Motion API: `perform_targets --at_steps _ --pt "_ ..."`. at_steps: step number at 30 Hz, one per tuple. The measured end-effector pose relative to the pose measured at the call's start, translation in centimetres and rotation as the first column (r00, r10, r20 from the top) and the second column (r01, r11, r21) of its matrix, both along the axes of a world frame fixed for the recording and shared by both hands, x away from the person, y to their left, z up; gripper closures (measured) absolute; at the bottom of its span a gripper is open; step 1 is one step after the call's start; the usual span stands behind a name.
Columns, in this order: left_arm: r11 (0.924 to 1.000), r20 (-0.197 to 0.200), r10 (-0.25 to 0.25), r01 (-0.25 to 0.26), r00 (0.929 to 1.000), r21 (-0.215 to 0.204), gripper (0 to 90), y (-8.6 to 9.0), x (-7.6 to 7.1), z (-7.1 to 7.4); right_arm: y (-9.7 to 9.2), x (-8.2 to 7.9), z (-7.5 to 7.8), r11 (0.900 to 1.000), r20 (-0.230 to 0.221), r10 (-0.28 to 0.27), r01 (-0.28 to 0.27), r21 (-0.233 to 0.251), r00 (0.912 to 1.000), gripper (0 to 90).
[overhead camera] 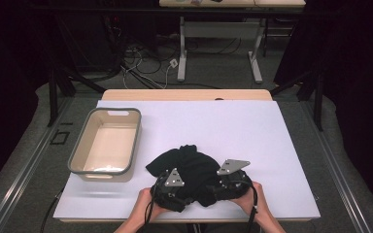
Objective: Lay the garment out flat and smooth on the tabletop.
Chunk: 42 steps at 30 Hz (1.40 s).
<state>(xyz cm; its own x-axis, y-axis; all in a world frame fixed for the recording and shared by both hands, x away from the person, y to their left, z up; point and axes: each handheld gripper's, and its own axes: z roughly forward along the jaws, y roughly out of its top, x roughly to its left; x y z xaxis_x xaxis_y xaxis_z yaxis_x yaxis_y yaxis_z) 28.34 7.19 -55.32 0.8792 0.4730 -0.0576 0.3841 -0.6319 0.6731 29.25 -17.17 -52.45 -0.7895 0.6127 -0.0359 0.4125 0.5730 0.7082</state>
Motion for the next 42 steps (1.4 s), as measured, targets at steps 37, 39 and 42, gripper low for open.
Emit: perform_targets --at_steps 37,39,42 --pt "0.9985 -0.029 0.054 -0.054 0.9981 0.003 16.8 3.5 -0.2 -0.5 -0.8 0.8 -1.1 0.9989 -0.033 0.030 -0.031 -0.034 0.9990 69.0" --pt "0.9989 -0.027 0.047 -0.047 0.9985 0.005 17.6 3.4 -0.4 -0.4 -1.0 0.7 -0.9 0.9989 -0.021 0.028 -0.029 -0.037 0.9994 69.8" --pt "0.9993 -0.017 0.036 -0.036 0.9992 0.001 19.0 3.2 -0.7 -0.2 -1.4 0.6 -0.6 0.9992 -0.019 0.006 -0.006 -0.039 0.9998 70.2"
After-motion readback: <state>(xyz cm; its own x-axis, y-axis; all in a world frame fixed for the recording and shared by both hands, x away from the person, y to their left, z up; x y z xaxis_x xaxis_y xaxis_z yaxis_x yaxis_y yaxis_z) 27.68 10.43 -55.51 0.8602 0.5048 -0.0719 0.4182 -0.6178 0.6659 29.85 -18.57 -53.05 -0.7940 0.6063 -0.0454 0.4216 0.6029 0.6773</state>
